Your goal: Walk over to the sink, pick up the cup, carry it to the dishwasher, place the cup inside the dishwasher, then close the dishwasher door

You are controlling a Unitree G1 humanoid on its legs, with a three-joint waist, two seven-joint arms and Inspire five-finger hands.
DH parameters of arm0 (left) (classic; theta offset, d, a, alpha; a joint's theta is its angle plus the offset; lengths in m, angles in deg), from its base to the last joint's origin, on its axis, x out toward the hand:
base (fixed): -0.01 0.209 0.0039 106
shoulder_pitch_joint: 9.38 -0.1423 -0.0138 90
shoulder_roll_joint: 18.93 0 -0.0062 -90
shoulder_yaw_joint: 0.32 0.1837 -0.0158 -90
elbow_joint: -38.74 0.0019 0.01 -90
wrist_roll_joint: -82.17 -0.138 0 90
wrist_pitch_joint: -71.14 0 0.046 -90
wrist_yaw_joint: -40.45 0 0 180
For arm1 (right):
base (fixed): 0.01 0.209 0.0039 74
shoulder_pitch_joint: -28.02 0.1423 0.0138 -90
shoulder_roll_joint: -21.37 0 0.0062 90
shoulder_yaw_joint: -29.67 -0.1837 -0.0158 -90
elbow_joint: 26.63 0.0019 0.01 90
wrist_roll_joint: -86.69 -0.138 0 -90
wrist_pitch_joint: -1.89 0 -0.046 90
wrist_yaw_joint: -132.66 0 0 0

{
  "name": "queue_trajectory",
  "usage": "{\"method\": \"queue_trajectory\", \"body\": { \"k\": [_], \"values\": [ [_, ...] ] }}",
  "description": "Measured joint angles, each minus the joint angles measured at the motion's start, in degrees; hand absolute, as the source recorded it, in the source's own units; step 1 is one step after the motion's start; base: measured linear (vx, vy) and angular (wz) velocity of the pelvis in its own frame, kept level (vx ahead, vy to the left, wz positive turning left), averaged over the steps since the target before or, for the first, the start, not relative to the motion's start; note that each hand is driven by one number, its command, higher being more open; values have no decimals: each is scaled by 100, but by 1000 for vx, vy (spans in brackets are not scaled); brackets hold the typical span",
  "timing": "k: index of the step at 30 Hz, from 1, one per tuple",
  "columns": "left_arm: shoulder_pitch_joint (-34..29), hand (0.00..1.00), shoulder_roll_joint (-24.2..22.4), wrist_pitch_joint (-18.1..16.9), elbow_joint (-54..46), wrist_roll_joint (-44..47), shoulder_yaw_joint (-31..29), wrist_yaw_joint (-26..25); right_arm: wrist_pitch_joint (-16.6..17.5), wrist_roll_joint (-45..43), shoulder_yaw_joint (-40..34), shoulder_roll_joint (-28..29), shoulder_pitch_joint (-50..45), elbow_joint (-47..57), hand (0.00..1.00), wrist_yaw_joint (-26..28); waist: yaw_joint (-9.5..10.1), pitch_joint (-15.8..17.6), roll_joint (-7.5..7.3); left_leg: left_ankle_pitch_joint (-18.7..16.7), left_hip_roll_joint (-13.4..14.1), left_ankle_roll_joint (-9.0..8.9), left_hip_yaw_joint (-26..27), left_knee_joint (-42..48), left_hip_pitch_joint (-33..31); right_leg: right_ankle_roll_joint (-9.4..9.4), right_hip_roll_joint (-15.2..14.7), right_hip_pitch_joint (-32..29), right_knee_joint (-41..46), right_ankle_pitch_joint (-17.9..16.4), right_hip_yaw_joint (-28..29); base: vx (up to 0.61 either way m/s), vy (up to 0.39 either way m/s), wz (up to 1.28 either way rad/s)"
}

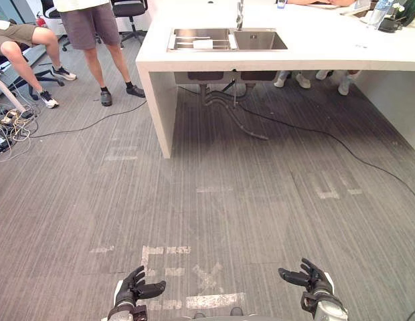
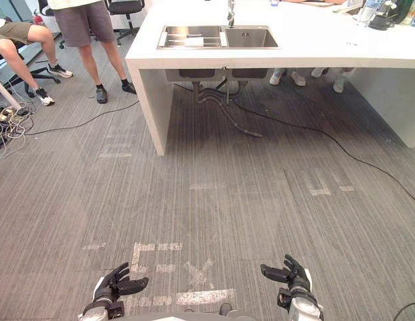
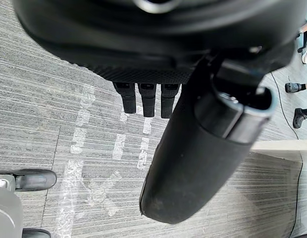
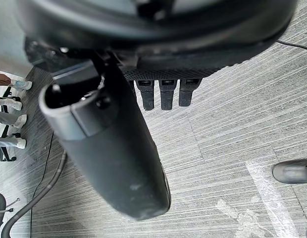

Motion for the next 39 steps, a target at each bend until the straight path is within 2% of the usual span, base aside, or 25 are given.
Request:
{"method": "queue_trajectory", "body": {
  "k": [5,8,11,13,14,15,16,17,20,21,22,23,24,25,26,27,28,29,30,31,33,34,36,38,39],
  "values": [
    [1,90,4,0,-34,8,0,-2,-21,3,6,-11,72,3,90,-1,7,8,-8,-13,-1,-5,71,-10,-20,0,0,-46,3,0,52,11,9,-7],
    [6,90,3,0,-99,14,3,-4,-23,28,7,-41,131,29,90,-4,22,21,-4,-147,11,36,114,141,-130,7,6,-128,22,-18,114,14,20,-8],
    [-11,90,0,-1,-320,18,10,-14,-23,47,5,-118,230,50,90,-16,37,120,17,-506,40,120,188,624,-422,89,-22,-557,813,-521,148,16,31,-10],
    [-25,90,9,1,-357,25,29,-70,-37,50,5,-156,225,50,90,-23,41,195,-33,-825,-42,184,284,994,-473,265,-233,-969,2006,-1165,70,73,49,-4],
    [-27,90,8,1,-356,29,68,-98,-42,50,6,-173,223,49,90,-23,39,205,-21,-890,-56,218,294,1039,-460,343,-288,-1089,2310,-1242,3,139,67,-3],
    [-9,90,18,1,-363,53,138,-119,-45,50,6,-187,224,51,90,-27,32,234,12,-959,-70,255,273,1054,-386,456,-388,-1388,3039,-1313,-161,140,44,2],
    [17,90,27,1,-367,70,155,-123,-52,50,8,-180,223,49,90,-28,18,272,22,-953,-74,321,227,1040,-312,469,-444,-1575,3435,-1377,-258,295,28,21],
    [56,90,85,2,-380,149,234,-142,-102,49,30,-174,189,38,90,-17,-16,313,33,-1002,-69,339,113,963,-115,379,-524,-1760,3842,-1523,-504,303,3,29],
    [232,90,89,1,-449,252,237,-236,-111,47,59,-232,249,33,90,-18,-139,420,124,-1036,110,282,-174,674,208,220,-439,-2150,3515,-1616,-817,360,-54,48],
    [361,90,77,1,-448,276,237,-248,-111,48,74,-284,306,33,90,-18,-174,546,230,-1040,255,239,-272,564,357,187,-329,-2285,3211,-1571,-900,397,-120,54],
    [503,90,58,-1,-448,280,240,-247,-111,47,101,-365,348,35,90,-18,-184,635,348,-1038,445,136,-350,430,506,234,-222,-2525,2656,-1300,-963,398,-120,46],
    [558,90,62,-6,-450,280,241,-249,-109,46,120,-388,356,38,90,-20,-201,644,360,-1043,502,98,-403,393,552,259,-215,-2646,2309,-1056,-957,433,-127,51],
    [650,90,85,-25,-452,280,242,-260,-104,44,128,-403,354,54,90,-23,-237,662,299,-1114,536,-61,-503,374,677,258,-247,-2782,1589,-484,-886,614,-213,59],
    [650,90,137,-56,-452,280,253,-297,-104,44,186,-401,314,56,90,-34,-283,643,108,-1309,490,-380,-587,452,912,209,-377,-2858,1162,49,-706,660,-253,59],
    [627,90,137,-55,-425,279,252,-317,-105,44,222,-406,278,52,90,-35,-296,632,49,-1402,488,-503,-616,576,1004,1,-422,-2858,1319,535,-679,591,-251,47],
    [618,90,101,-54,-395,279,248,-338,-105,44,226,-403,252,48,90,-38,-319,617,47,-1475,564,-620,-639,921,1013,-269,-448,-2868,1654,833,-701,603,-317,28],
    [590,90,-6,-56,-383,280,231,-346,-105,41,230,-378,273,28,90,-49,-306,624,230,-1351,819,-818,-608,2157,547,-389,-221,-2708,1842,388,-847,594,-335,21],
    [590,90,-33,-57,-398,280,214,-346,-105,41,233,-342,284,31,90,-49,-304,646,269,-1136,936,-925,-586,2844,278,-472,-110,-2526,1793,293,-901,737,-421,10],
    [550,90,-86,-55,-439,285,162,-344,-105,22,243,-278,289,34,90,-50,-271,679,324,-629,1149,-1015,-593,3978,-137,-594,78,-2159,1581,218,-947,637,-342,-2],
    [460,90,-160,-54,-569,320,63,-344,-103,-12,282,-163,278,53,90,-60,-222,696,337,-491,1439,-1106,-527,5289,-596,-666,349,-1602,1272,140,-962,630,-321,-9],
    [299,90,-225,-33,-942,398,86,-344,-58,-59,348,9,161,307,90,-91,-84,759,253,-549,1838,-1005,-125,6537,-1189,-797,569,-787,902,-44,-889,558,-283,-17],
    [245,90,-274,-17,-1267,413,155,-342,-9,-178,350,103,88,526,90,-135,4,793,165,-608,1929,-907,154,6782,-1596,-883,585,-412,714,-180,-799,508,-266,-16],
    [195,90,-332,-11,-1943,470,302,-357,59,-244,350,130,88,682,90,-139,71,798,125,-695,1917,-796,450,6481,-2300,-769,586,-18,442,-286,-733,473,-189,-7],
    [196,90,-346,-14,-2667,518,448,-377,58,-249,347,119,96,696,90,-150,167,818,93,-786,1661,-702,660,5390,-2698,-688,546,304,244,-378,-663,473,-80,-10],
    [195,90,-360,-22,-3178,519,523,-426,58,-249,350,108,96,669,90,-156,229,858,26,-758,1303,-697,632,4121,-2724,-631,448,473,204,-508,-575,475,26,-23]
  ]
}}
